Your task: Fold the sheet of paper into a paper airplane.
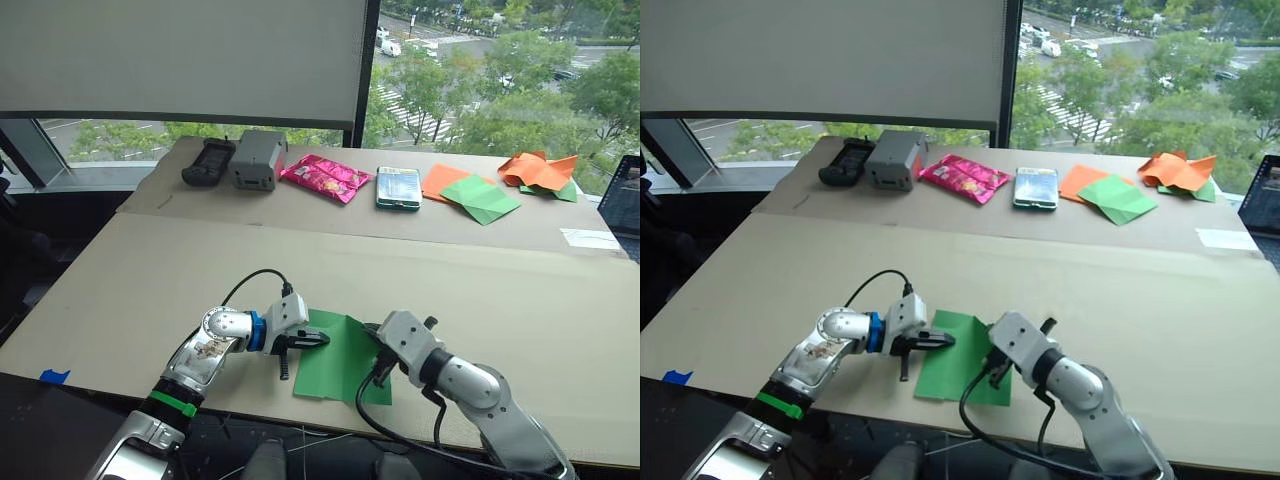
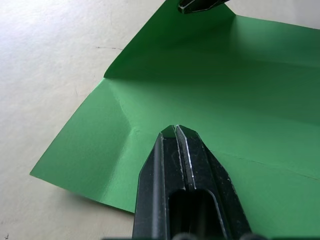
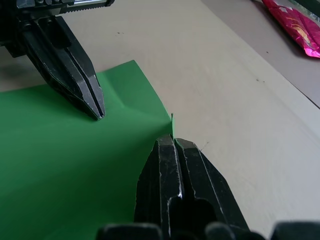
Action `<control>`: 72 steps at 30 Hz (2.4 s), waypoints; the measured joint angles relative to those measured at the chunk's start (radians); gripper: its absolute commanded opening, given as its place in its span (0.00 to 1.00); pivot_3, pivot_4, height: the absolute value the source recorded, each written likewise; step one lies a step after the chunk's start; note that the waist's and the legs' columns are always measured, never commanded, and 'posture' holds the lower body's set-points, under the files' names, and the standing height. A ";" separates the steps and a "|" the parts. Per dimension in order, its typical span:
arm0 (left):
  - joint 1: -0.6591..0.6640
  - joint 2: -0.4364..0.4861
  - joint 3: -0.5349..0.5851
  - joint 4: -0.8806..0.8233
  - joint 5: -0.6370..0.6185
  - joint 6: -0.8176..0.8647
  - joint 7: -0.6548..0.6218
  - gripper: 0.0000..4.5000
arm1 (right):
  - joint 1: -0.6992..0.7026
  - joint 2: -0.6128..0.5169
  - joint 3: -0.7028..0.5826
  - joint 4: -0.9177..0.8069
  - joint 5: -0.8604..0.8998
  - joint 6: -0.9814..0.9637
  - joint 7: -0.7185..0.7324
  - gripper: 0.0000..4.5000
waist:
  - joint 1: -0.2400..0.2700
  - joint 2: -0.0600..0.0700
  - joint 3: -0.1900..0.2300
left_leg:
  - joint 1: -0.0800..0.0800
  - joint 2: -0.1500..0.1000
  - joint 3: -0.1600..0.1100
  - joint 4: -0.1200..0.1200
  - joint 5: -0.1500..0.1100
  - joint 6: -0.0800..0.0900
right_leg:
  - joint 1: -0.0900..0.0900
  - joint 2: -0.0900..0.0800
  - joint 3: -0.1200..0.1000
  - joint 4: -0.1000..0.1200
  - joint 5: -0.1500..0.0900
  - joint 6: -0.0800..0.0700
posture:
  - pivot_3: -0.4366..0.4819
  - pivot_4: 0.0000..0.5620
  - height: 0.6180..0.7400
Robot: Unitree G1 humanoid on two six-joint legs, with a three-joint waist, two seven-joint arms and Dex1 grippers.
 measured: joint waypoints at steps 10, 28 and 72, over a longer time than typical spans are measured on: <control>0.005 0.000 0.000 -0.004 -0.001 -0.001 0.002 0.00 | 0.002 -0.019 0.047 0.008 0.003 0.073 0.059 0.00 | 0.000 0.000 -0.001 | 0.000 0.000 0.000 0.000 0.000 0.000 | 0.000 0.000 0.000 0.000 0.000 0.000 | 0.48 0.27 0.77; -0.241 -0.107 0.036 0.191 -0.063 0.033 -0.063 0.00 | -0.033 -0.011 0.079 0.041 -0.015 0.112 0.061 0.00 | -0.001 -0.003 0.000 | 0.001 0.000 0.000 0.002 0.000 0.001 | 0.003 0.000 0.000 0.001 0.000 0.001 | 0.48 0.27 0.77; -0.368 -0.233 -0.042 0.608 0.169 -0.334 -0.034 0.00 | -0.110 0.129 -0.179 -0.067 0.143 0.284 0.010 0.08 | 0.001 -0.004 -0.001 | 0.003 0.000 0.000 0.004 0.000 0.001 | 0.008 0.000 -0.001 0.001 0.001 0.001 | 0.48 0.27 0.77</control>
